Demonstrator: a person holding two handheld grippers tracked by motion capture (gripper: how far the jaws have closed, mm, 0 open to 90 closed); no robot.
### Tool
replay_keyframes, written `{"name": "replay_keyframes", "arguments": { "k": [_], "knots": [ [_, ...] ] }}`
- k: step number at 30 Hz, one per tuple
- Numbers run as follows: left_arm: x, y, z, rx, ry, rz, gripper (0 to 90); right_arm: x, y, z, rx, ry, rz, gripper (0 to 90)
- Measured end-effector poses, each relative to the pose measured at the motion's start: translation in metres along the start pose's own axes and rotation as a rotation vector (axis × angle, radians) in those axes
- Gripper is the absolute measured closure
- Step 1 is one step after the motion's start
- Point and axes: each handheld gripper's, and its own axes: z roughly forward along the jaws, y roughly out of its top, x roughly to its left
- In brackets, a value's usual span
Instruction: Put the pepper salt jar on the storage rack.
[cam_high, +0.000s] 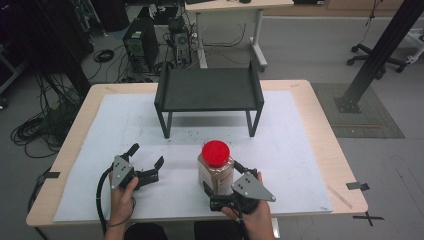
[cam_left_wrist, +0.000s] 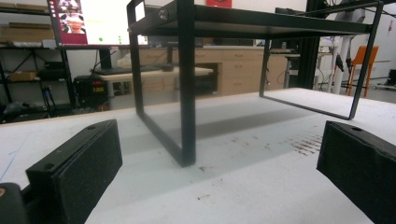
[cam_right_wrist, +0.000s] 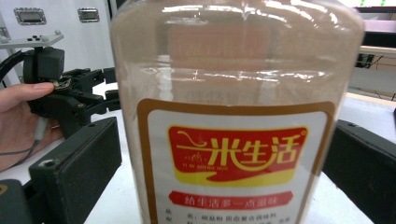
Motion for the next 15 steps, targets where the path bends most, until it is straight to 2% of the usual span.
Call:
{"name": "replay_keyframes", "arguments": {
  "k": [15],
  "knots": [
    [0.0,0.0,0.0,0.0,-0.003,0.0,0.2,0.003,0.0,0.012,-0.011,0.002,0.008,0.6]
  ]
}}
